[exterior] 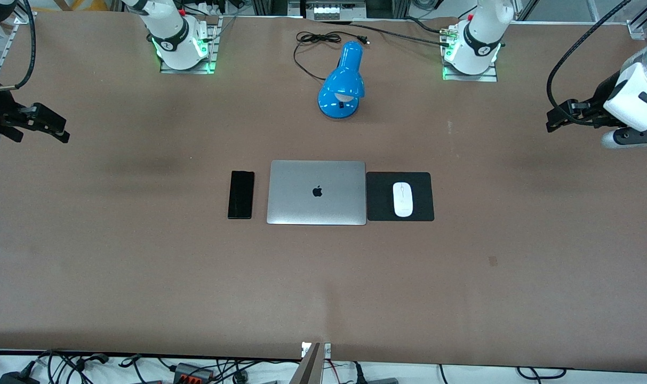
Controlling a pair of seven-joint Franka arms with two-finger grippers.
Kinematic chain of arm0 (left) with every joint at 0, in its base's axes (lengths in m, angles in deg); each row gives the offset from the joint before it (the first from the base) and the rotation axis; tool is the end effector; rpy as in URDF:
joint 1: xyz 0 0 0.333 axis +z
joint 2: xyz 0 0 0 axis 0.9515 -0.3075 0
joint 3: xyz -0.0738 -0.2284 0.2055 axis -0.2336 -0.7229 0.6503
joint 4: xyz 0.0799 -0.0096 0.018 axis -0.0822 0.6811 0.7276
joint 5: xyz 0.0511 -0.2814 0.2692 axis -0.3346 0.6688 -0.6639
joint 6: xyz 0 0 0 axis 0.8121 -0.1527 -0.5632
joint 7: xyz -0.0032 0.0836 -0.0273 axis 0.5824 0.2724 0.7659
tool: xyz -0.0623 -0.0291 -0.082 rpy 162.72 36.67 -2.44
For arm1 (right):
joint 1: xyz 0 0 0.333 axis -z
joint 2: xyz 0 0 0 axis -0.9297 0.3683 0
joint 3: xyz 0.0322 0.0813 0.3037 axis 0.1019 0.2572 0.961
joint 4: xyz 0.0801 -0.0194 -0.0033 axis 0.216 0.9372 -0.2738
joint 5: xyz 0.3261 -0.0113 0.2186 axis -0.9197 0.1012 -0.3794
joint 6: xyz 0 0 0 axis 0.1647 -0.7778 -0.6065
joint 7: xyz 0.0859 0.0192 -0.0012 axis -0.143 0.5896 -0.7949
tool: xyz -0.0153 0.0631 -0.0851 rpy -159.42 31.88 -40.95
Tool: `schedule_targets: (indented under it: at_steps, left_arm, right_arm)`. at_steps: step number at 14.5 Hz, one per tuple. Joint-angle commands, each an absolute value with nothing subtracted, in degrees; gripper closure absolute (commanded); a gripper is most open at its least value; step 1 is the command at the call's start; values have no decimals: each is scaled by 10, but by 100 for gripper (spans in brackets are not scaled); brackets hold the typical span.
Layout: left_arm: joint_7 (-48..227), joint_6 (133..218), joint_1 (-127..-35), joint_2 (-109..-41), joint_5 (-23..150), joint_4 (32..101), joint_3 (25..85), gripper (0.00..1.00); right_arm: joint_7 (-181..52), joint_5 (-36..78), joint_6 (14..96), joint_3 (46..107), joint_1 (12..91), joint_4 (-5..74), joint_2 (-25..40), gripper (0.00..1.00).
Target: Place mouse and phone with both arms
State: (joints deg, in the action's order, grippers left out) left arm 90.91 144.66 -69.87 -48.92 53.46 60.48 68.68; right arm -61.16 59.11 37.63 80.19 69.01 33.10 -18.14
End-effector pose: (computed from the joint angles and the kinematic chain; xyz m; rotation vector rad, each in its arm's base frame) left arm 0.5414 -0.0206 0.5940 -3.1020 -0.1527 0.1883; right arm 0.5536 -0.0223 0.5950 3.1237 -0.0013 0.0727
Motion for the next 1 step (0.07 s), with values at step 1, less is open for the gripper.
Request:
schedule_targets:
  at_steps: [1]
  left_arm:
    - [898,1445,-702,-490,538,595,692,0]
  right_arm:
    - [-613,590,372,801,690,341,-195,0]
